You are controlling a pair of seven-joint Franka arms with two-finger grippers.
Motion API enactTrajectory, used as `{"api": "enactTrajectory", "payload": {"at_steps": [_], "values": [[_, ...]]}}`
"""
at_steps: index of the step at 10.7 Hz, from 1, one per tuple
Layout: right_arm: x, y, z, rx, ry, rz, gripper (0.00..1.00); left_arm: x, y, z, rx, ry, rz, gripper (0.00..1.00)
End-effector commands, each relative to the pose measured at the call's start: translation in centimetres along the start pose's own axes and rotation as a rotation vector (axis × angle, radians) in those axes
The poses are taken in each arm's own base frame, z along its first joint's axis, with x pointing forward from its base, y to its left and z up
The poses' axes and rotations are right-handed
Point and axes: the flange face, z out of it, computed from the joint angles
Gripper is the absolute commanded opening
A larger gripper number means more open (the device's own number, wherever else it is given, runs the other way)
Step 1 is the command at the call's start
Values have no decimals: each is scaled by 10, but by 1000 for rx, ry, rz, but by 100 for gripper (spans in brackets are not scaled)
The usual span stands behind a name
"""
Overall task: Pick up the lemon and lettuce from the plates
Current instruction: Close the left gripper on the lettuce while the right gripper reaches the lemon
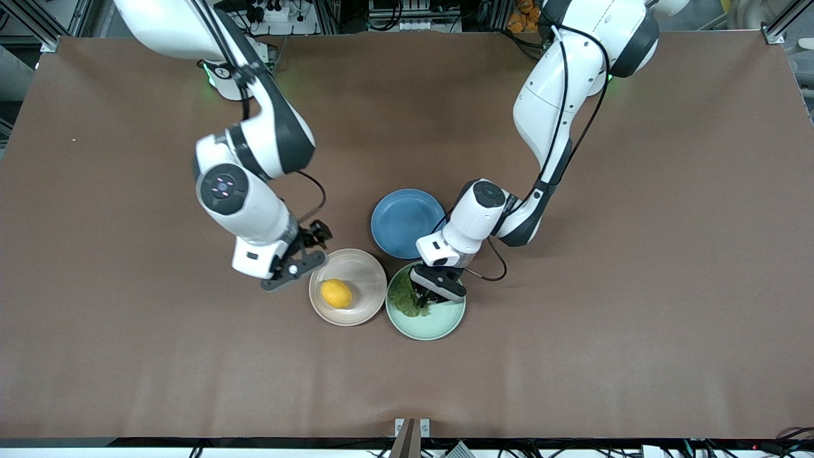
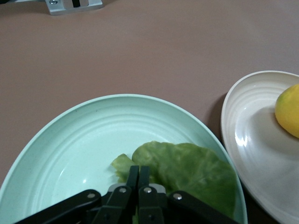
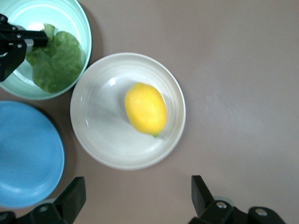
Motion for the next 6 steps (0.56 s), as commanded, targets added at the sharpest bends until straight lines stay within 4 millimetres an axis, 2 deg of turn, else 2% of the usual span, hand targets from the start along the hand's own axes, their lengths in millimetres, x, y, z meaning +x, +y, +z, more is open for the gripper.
{"api": "enactTrajectory", "payload": {"at_steps": [1,3,6], "values": [[23,-18,43,-9,48,-20,100,8,2,-4,1,22,-19,0],[27,-17,66,-15,68,-30,100,13,1,-13,2,24,-56,0],[30,-13,88,-25,87,-35,100,34,-15,-47,16,18,-85,0]]}}
